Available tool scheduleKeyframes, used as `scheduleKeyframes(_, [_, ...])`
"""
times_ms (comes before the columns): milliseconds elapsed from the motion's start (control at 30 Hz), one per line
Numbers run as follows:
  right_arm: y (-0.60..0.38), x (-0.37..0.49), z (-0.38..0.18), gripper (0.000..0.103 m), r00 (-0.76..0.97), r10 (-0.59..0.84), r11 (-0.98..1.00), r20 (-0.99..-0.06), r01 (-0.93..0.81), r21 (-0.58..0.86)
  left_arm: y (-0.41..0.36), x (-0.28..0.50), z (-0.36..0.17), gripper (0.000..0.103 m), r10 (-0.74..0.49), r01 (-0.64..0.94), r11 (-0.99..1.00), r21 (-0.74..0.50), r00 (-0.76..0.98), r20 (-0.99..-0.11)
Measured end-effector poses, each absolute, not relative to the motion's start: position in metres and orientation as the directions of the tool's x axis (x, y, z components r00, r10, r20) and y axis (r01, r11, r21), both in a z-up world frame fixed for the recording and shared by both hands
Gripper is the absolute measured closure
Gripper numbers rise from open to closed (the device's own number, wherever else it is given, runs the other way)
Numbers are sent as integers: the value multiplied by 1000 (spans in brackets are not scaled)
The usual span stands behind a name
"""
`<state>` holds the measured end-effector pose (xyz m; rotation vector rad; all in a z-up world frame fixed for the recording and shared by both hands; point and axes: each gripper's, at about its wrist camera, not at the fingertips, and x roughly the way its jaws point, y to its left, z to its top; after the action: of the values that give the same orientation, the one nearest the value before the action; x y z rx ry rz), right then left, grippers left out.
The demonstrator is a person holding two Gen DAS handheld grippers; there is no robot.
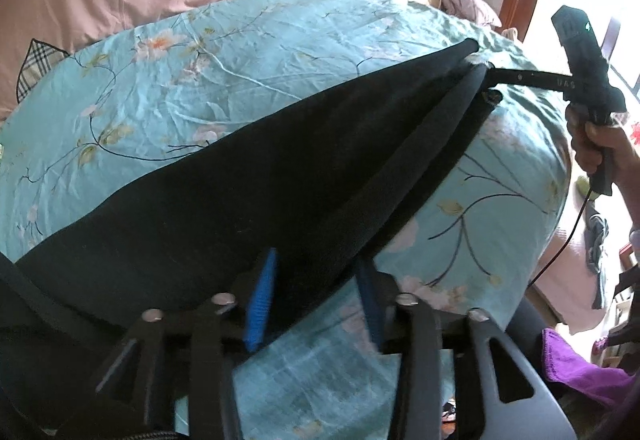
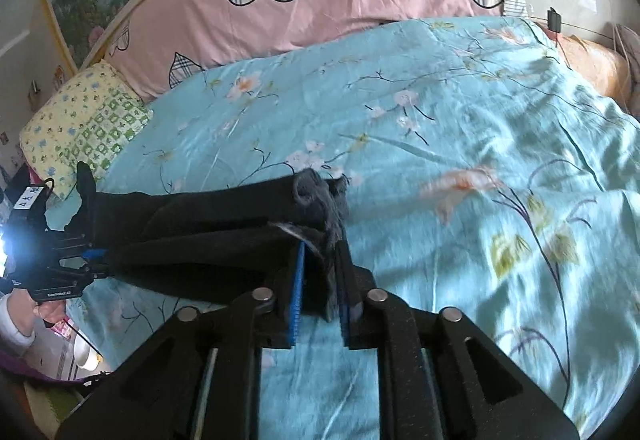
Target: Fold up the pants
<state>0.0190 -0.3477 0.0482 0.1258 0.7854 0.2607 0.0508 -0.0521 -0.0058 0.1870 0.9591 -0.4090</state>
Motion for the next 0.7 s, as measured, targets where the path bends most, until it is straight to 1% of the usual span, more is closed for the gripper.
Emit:
scheduleKeyframes(33, [-349, 16, 48, 78, 678, 275, 961, -681, -177, 212, -52, 49, -5, 55, -260, 416, 909, -30, 507, -822])
scheduleKeyframes(67, [-351, 12, 49, 75, 683, 269, 962, -679, -164, 217, -53, 47, -4, 52, -263, 415, 909, -35, 508, -820])
scheduleKeyframes(133, [-353, 6, 50, 64, 690, 270, 961, -672, -151, 231, -52, 44, -2, 49, -271, 412, 910, -43, 514, -814])
scheduleKeyframes(300, [-350, -12, 56, 63, 721, 268, 959, -639, -135, 249, -46, 39, 4, 45, -281, 390, 918, -67, 525, -803])
scheduleKeyframes(500, [-335, -22, 66, 63, 750, 271, 957, -603, -141, 255, -26, 37, 13, 43, -269, 331, 940, -87, 558, -785])
scheduleKeyframes(700, [-305, -21, 75, 63, 752, 341, 934, -564, -205, 291, 7, 41, 18, 43, -229, 234, 966, -109, 585, -778])
